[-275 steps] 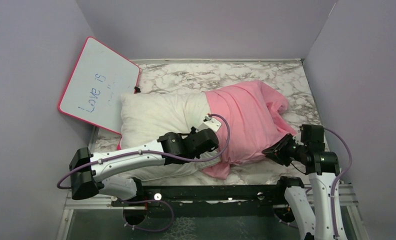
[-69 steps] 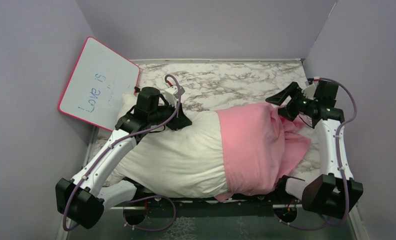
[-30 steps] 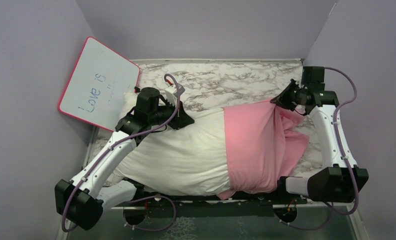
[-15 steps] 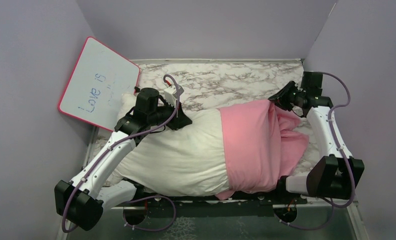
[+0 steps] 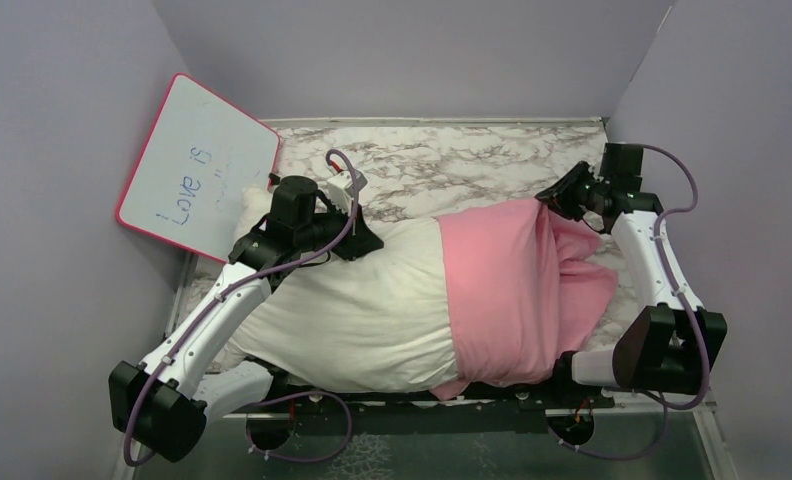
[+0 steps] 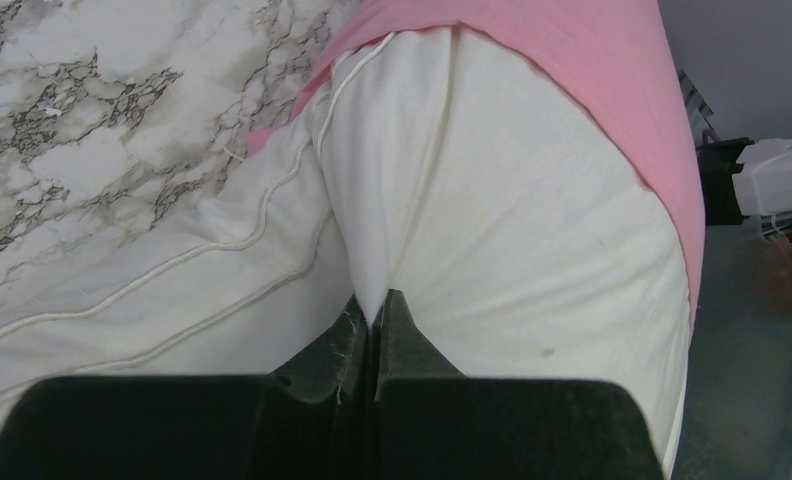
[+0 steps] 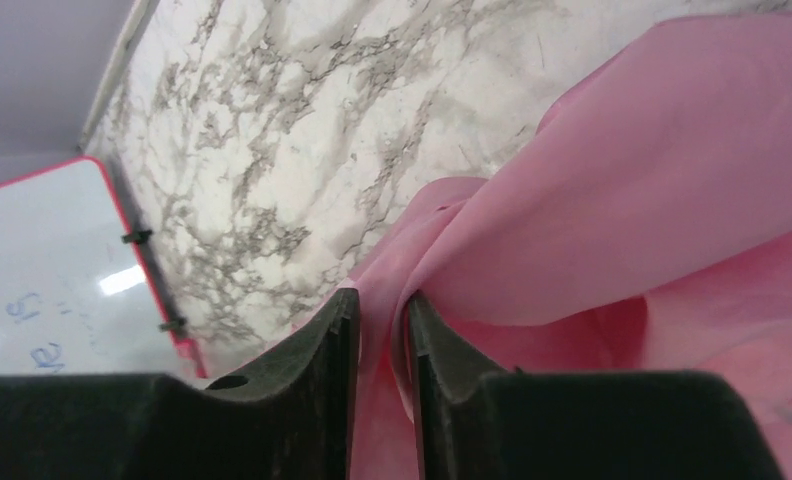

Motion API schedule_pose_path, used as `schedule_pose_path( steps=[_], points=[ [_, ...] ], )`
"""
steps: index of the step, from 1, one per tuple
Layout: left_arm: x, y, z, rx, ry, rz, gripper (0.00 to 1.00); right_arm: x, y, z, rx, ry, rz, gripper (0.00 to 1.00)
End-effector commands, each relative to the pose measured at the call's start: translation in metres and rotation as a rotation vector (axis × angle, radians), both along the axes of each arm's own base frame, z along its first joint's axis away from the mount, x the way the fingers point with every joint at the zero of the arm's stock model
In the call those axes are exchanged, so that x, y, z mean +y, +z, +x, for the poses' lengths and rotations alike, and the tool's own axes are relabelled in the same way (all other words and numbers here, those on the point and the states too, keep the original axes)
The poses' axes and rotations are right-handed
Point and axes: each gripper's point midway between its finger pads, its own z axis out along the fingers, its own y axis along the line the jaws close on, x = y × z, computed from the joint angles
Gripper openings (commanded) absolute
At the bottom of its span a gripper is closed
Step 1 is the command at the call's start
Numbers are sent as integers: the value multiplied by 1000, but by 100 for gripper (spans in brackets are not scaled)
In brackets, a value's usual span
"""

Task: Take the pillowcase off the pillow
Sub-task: Remove the pillow from the pillowcase.

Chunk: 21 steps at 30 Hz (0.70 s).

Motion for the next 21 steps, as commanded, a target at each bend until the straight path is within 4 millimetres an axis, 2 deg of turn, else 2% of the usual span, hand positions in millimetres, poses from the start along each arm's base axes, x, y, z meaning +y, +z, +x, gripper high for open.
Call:
schedule_pose_path(
  steps=[1, 4, 8, 11, 14, 15, 21],
  points=[
    [15, -24, -19, 105, 21, 61, 0, 3, 6, 3, -30, 11, 20, 40],
    [15, -24, -20, 104, 21, 60, 0, 7, 5, 1, -34, 27, 41, 47],
    [15, -24, -19, 106, 22, 60, 0, 17, -1, -1, -27, 54, 101, 46],
    [15, -24, -20, 105, 22, 58, 0, 18, -8, -1, -9, 53, 113, 33],
    [16, -24, -21, 103, 26, 59, 0, 10, -6, 1, -10, 13, 77, 6],
    [16, -23, -21, 98, 28, 58, 0, 5, -3, 3, -17, -8, 58, 2],
    [22, -26, -20, 100, 63, 78, 0, -38, 33, 14, -71, -140, -139, 1]
  ],
)
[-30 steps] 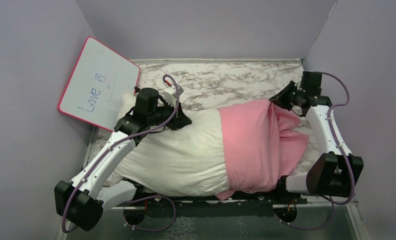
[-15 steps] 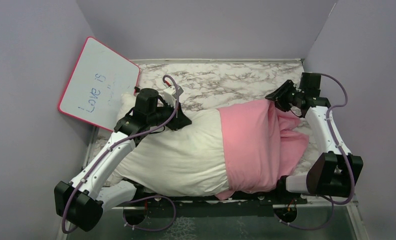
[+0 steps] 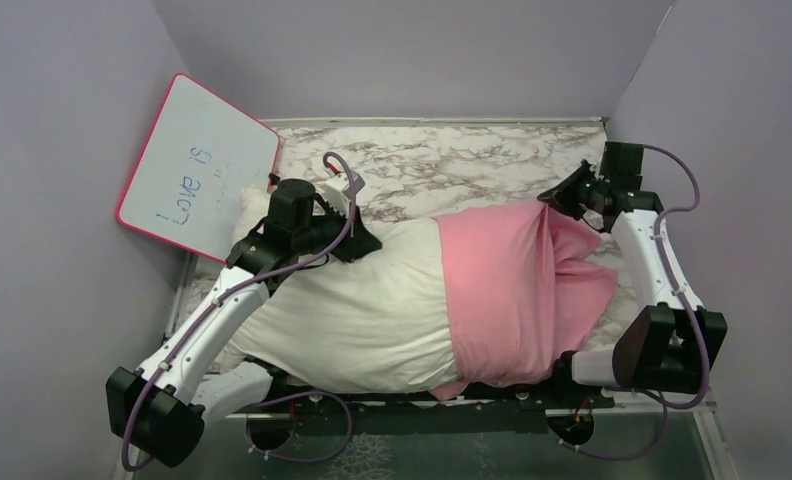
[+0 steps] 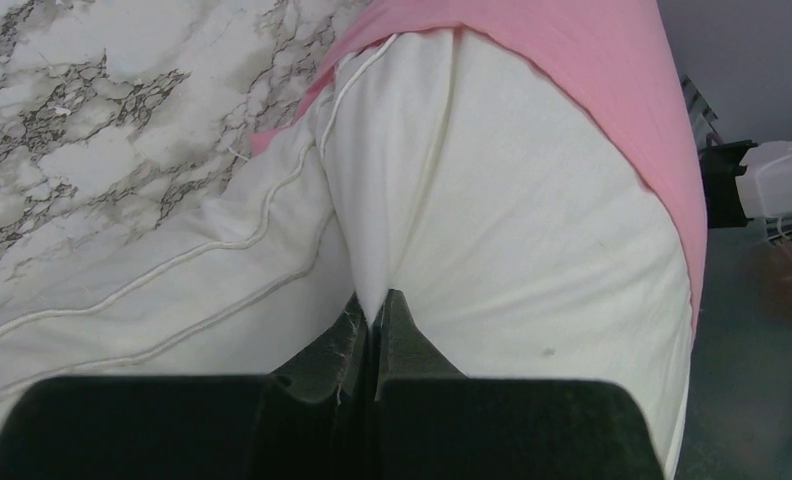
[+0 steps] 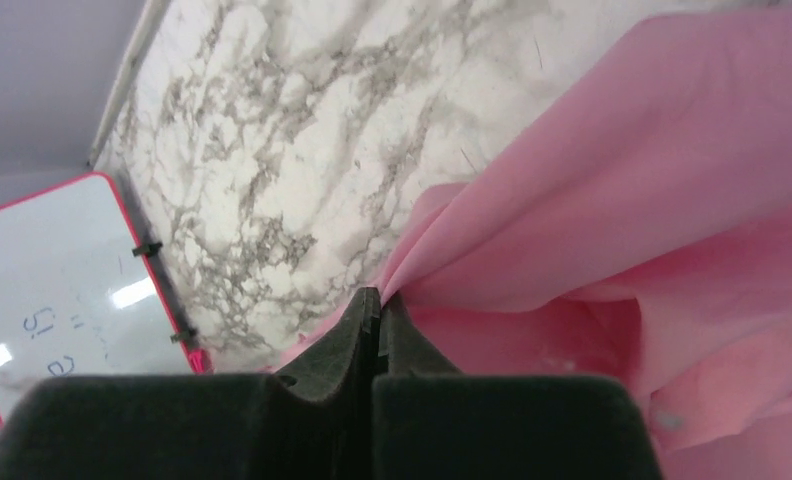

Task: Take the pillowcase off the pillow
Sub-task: Remove the pillow from the pillowcase.

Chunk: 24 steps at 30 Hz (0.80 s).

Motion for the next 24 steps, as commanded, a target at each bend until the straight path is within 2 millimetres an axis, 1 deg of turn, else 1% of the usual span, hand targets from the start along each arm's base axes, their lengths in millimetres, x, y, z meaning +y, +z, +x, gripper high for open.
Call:
schedule_pose_path(
  steps=[1, 4, 7, 9, 12, 16, 21, 24],
  points=[
    [21, -27, -17, 106, 65, 84, 0, -45, 46, 16, -96, -129, -183, 1],
    [28, -28, -12, 93, 111, 106, 0, -65, 67, 19, -127, -171, -230, 1],
    [36, -30, -8, 84, 171, 132, 0, -84, 79, 18, -139, -215, -259, 1],
    [42, -30, -4, 75, 214, 145, 0, -94, 84, 17, -150, -237, -256, 1],
    [50, -31, 1, 64, 269, 166, 0, -104, 84, 16, -151, -253, -244, 1],
    [58, -33, 5, 64, 321, 187, 0, -109, 83, 15, -150, -252, -231, 1],
    [61, -36, 9, 72, 351, 197, 0, -103, 87, 15, -172, -219, -215, 1],
    [63, -33, 12, 71, 375, 197, 0, -106, 89, 15, -168, -221, -227, 1]
  ],
)
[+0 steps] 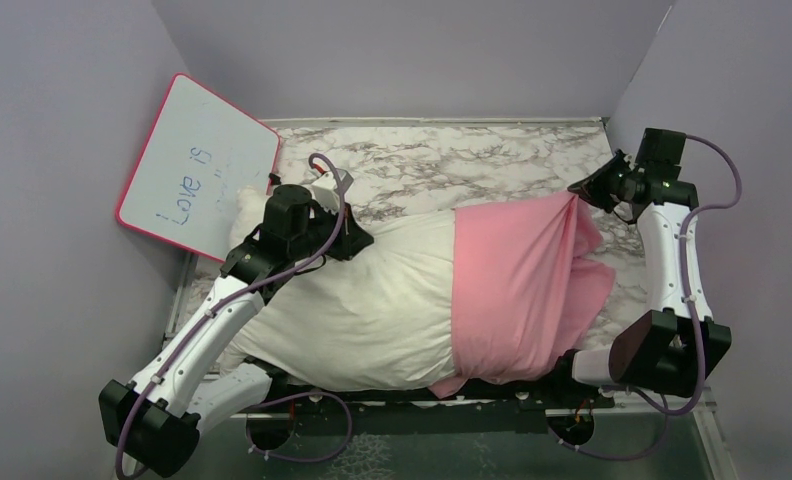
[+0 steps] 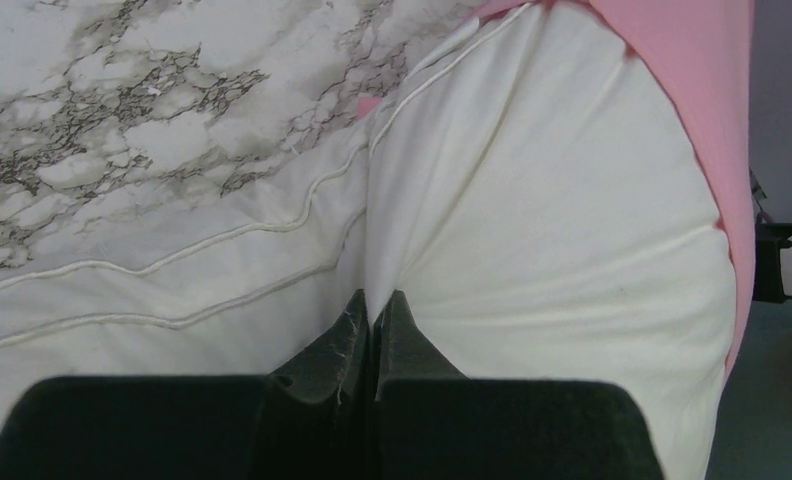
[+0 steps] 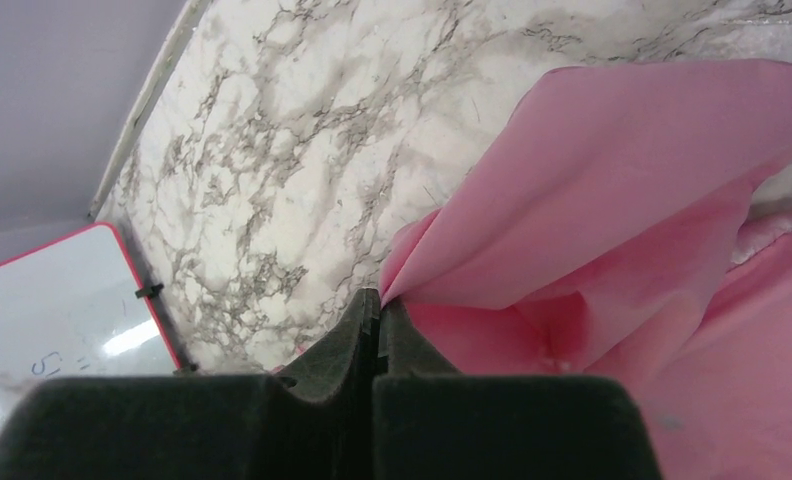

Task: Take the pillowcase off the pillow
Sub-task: Remove the pillow from the pillowcase.

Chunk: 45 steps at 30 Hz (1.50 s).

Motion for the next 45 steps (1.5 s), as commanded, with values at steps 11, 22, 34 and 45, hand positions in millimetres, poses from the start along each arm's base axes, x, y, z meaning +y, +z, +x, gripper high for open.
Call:
schedule_pose_path(
  steps=[11, 22, 34, 45],
  points=[
    [50, -38, 2, 110, 236, 176, 0, -50, 59, 19, -168, -105, -149, 1],
    [50, -34, 2, 114, 243, 164, 0, -9, 37, 4, -180, 77, -5, 1],
    [39, -24, 2, 107, 209, 111, 0, 61, -14, -61, -140, 388, 182, 41],
    [32, -30, 1, 124, 184, 88, 0, 92, -16, -91, -167, 449, 230, 83]
  ],
)
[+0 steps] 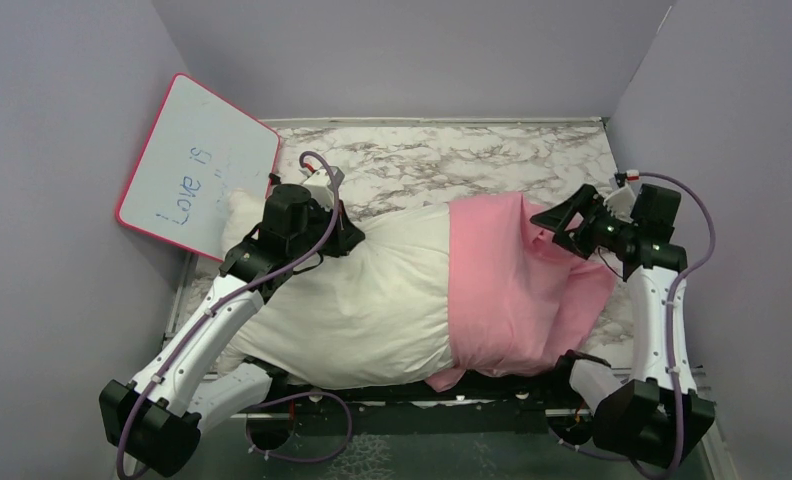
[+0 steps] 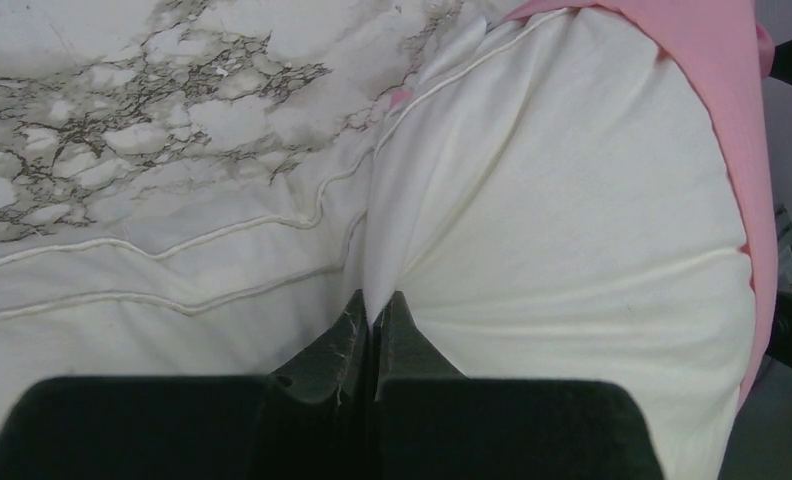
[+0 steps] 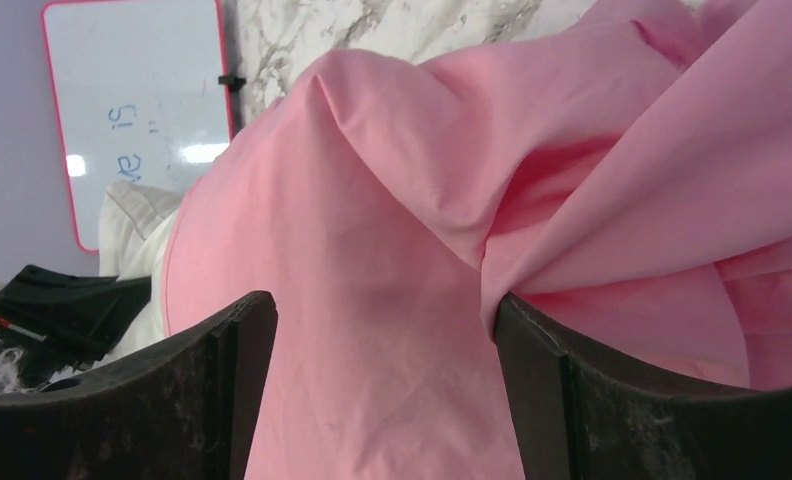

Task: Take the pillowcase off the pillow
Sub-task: Remove the pillow from the pillowcase.

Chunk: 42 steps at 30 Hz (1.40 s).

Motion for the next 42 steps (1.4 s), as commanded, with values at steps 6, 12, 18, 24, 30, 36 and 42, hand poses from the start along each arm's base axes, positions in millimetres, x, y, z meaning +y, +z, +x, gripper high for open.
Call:
schedule_pose_path(
  steps=[6, 12, 18, 24, 30, 36, 42],
  points=[
    [11, -21, -13, 95, 25, 33, 0, 29, -36, 3, 118, 59, 31, 69],
    [13, -24, -16, 100, 29, 38, 0, -2, -38, 24, 118, -145, -82, 10],
    [16, -26, -15, 100, 41, 50, 0, -32, -11, 53, 72, -268, -187, 1],
    [23, -26, -16, 91, 65, 70, 0, -81, 26, 77, 27, -435, -301, 1],
    [39, -35, -11, 106, 149, 137, 0, -136, 69, 100, -9, -560, -242, 1],
    [64, -49, -5, 141, 269, 216, 0, -150, 74, 104, -13, -562, -211, 1],
    [51, -52, -4, 152, 216, 163, 0, -86, 35, 84, 35, -210, -64, 21]
  ],
)
